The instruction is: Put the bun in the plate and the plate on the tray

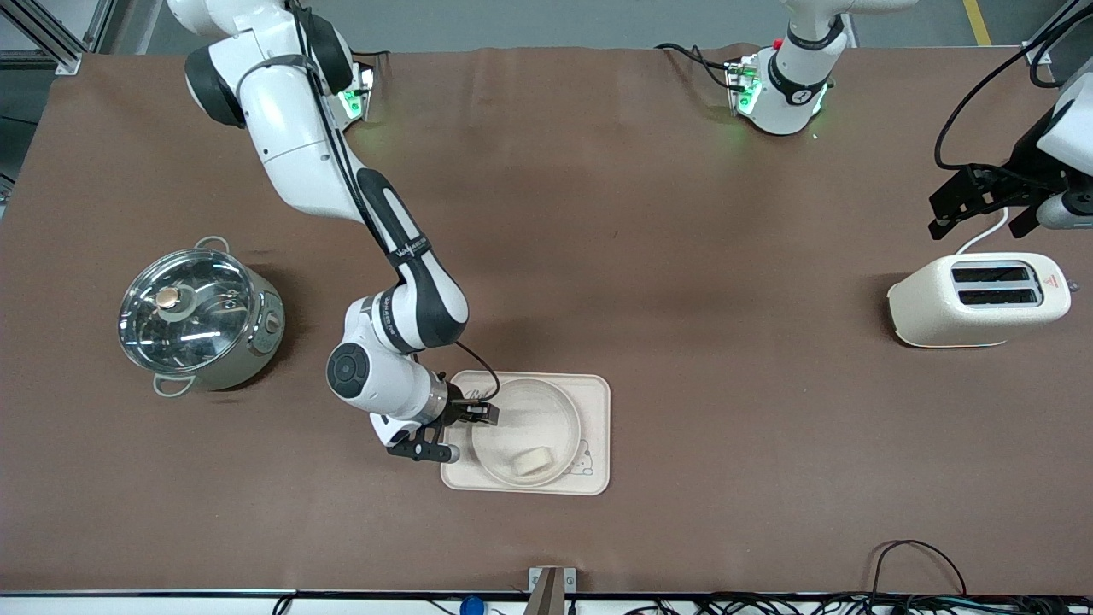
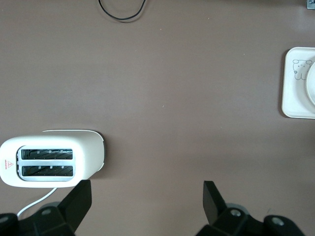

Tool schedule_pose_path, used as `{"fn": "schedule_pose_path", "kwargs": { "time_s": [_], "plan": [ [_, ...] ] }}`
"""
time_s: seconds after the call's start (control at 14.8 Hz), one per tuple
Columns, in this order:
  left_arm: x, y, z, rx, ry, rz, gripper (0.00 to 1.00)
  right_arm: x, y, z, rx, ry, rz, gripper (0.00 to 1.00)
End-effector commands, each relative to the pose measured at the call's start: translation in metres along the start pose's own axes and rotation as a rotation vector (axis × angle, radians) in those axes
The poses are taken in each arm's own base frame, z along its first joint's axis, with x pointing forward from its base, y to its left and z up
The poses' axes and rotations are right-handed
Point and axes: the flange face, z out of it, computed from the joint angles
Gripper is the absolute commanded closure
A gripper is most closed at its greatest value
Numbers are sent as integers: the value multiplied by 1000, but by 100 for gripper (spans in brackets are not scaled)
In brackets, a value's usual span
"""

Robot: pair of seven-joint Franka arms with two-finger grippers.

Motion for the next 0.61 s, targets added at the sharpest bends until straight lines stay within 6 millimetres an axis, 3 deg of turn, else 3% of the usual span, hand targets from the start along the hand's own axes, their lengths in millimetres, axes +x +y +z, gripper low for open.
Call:
{"fn": "schedule_pose_path", "kwargs": {
  "time_s": [0.0,0.13,0.27,0.54],
  "plan": [
    [1,-2,-5,0,-5,8,0,3,-2,-11,11,3,11,34],
    [2,-1,-5,0,-3,10,0,5,-6,-25,9,-4,8,29],
    [2,-1,-5,0,-3,10,0,10,-5,-54,-18,-12,-1,0],
    [1,-2,-5,-1,-5,8,0,17,-10,-112,-66,11,-32,0]
  ]
}}
